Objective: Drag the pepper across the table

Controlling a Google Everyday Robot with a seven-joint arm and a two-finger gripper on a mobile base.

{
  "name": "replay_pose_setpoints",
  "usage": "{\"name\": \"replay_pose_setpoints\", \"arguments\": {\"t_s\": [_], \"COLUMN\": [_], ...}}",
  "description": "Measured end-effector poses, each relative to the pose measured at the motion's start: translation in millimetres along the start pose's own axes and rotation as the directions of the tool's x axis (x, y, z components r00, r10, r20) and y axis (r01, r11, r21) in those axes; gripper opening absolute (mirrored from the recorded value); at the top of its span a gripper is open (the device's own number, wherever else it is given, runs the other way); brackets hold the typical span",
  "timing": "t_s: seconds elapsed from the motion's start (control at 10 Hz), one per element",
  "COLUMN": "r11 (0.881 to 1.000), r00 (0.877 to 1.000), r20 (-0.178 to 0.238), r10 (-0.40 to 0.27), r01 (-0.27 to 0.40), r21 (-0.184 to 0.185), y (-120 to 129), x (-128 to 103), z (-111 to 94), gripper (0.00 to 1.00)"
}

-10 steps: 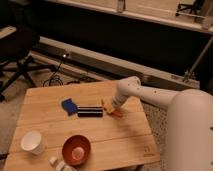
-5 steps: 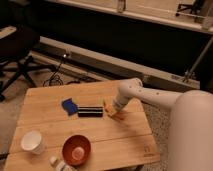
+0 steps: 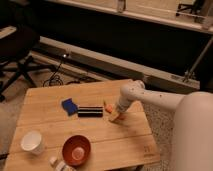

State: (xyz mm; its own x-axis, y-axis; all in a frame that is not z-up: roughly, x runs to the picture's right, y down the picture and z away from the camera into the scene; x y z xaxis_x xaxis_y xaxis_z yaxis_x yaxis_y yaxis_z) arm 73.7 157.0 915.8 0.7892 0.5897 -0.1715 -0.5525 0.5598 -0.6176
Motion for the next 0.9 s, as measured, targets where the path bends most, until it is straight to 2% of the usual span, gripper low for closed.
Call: {"name": "replay_pose_setpoints", "arguments": {"t_s": [0.1, 0.2, 0.4, 0.6, 0.7, 0.9], "r11": [1.000, 1.000, 1.000, 1.000, 1.000, 1.000], "r00": [1.000, 1.000, 1.000, 1.000, 1.000, 1.000], "r20": [0.001, 0.003, 0.010, 0.010, 0.007, -0.003], "r10": [0.001, 0.001, 0.000, -0.001, -0.005, -0.008], "r01": [-0.001, -0.001, 0.000, 0.001, 0.005, 0.008], "r21": [0.001, 0.004, 0.012, 0.015, 0.015, 0.013], "y": [0, 1, 1, 2, 4, 5], "x": [1, 1, 0, 1, 2, 5], "z": [-1, -2, -7, -10, -10, -11], "gripper": [0.51, 0.42, 0.20, 0.03, 0.00, 0.00]}}
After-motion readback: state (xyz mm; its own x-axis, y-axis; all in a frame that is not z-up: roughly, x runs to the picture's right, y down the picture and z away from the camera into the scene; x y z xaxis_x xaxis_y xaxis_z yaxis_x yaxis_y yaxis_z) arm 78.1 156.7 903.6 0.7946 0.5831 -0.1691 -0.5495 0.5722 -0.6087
